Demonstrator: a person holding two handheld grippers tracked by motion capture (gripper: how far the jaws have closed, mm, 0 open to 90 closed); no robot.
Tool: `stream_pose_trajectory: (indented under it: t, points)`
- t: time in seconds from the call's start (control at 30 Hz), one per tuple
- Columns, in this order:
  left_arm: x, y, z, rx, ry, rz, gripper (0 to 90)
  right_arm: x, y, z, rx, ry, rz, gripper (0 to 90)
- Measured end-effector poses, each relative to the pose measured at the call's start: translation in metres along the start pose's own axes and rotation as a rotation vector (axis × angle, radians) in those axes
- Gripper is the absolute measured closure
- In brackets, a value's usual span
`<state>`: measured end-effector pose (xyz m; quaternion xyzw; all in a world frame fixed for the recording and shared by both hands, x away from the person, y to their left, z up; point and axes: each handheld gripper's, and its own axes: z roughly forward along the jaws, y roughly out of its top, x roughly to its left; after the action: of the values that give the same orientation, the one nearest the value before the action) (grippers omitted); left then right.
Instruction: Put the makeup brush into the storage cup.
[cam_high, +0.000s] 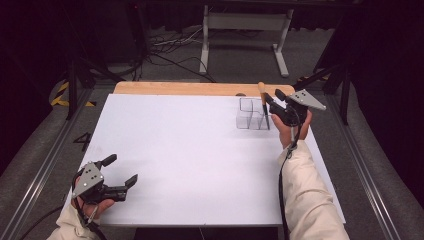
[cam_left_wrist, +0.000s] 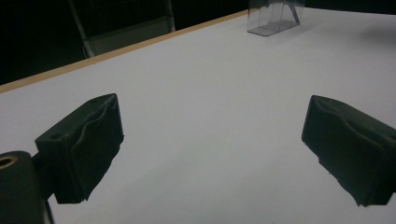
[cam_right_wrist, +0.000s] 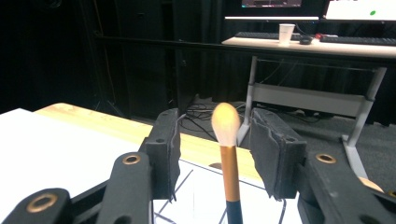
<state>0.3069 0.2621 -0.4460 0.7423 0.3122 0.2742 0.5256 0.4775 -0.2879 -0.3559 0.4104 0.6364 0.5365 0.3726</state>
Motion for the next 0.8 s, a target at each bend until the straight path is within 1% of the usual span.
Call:
stream_pose_trajectory:
  t: [0.13,0.37,0.43,0.5,0.67,0.8]
  points:
    - [0.000,0.000,0.000,0.000,0.001,0.000,6.2,0.005,0.002,-0.004,-0.001,0.007,-0.034,53.0]
    - [0.000,0.000,0.000,-0.001,0.002,-0.001,6.2,0.010,0.007,-0.011,-0.006,0.018,-0.056,49.7]
    - [0.000,0.000,0.000,0.000,0.001,0.001,6.1,0.011,0.007,-0.013,-0.009,0.015,-0.072,48.8]
    - [0.000,0.000,0.000,-0.001,0.001,0.001,6.1,0.012,0.008,-0.014,-0.010,0.020,-0.070,48.3]
    - [-0.001,0.000,0.000,0.000,0.002,0.003,6.1,0.015,0.008,-0.018,-0.011,0.028,-0.085,44.0]
    - [-0.001,0.000,0.000,-0.001,0.006,0.003,6.1,0.017,0.009,-0.021,-0.011,0.031,-0.085,40.6]
